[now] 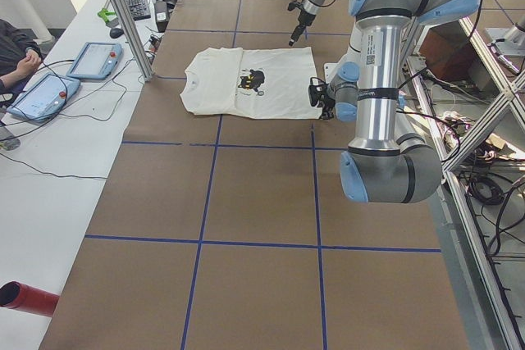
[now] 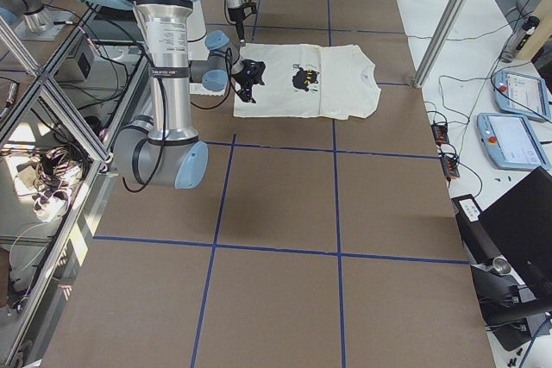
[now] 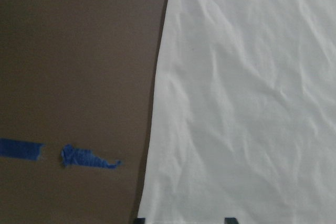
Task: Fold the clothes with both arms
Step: 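Grasp the hem corners with both grippers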
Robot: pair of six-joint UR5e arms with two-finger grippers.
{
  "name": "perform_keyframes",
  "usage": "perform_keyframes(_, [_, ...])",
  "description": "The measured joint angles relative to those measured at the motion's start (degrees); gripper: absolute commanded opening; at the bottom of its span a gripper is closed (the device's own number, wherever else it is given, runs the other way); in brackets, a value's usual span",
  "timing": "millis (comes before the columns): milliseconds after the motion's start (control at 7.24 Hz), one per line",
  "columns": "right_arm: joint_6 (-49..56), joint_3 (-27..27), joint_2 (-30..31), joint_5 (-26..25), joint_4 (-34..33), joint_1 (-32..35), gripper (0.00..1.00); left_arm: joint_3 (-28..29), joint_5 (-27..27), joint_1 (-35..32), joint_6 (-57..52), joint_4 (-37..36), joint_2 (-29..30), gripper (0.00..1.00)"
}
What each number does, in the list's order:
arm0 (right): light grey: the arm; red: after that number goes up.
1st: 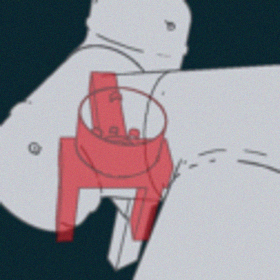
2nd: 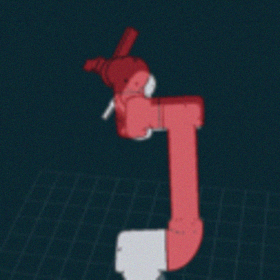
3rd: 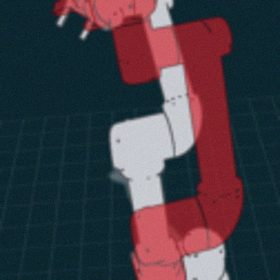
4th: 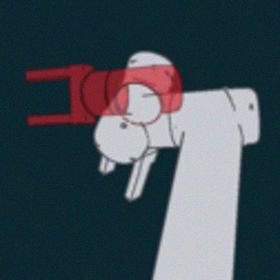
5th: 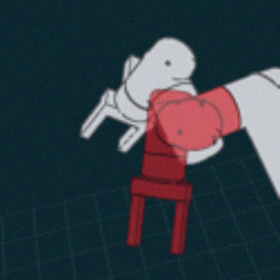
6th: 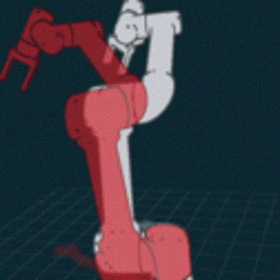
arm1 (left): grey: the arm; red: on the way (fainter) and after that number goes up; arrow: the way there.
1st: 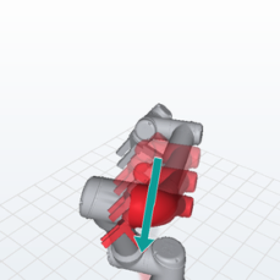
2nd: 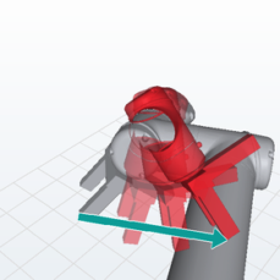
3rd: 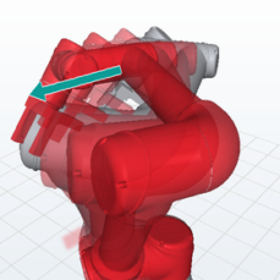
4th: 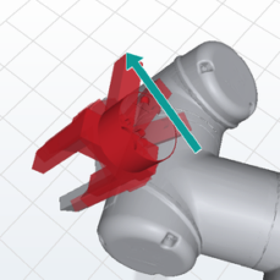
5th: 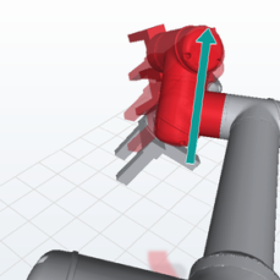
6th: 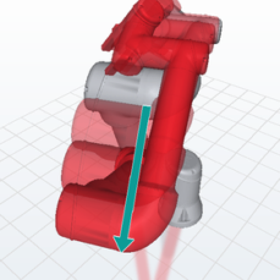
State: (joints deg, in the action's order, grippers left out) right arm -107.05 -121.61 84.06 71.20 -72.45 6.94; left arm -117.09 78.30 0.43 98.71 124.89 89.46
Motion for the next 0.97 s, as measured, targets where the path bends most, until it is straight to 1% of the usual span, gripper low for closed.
perform_keyframes(414, [0.0, 0.05, -0.04, 0.0, 0.01, 0.0, 0.94, 0.11, 0.14, -0.03, -0.09, 0.0, -0.31, 0.59])
perform_keyframes(552, [0.0, 0.06, -0.04, 0.0, 0.0, -0.03, 0.94, 0.11, 0.17, 0.0, -0.09, 0.0, -0.31, 0.57])
perform_keyframes(690, [0.0, 0.09, -0.04, 0.0, 0.01, -0.06, 0.94, 0.11, 0.16, 0.0, -0.1, 0.0, -0.26, 0.41])
perform_keyframes(828, [0.0, 0.12, -0.04, 0.0, 0.02, -0.07, 0.95, 0.11, 0.11, 0.01, -0.08, 0.0, -0.17, 0.14])
perform_keyframes(966, [0.0, 0.13, -0.04, -0.07, 0.03, -0.08, 0.95, 0.11, 0.05, 0.01, -0.06, 0.0, -0.01, 0.08])
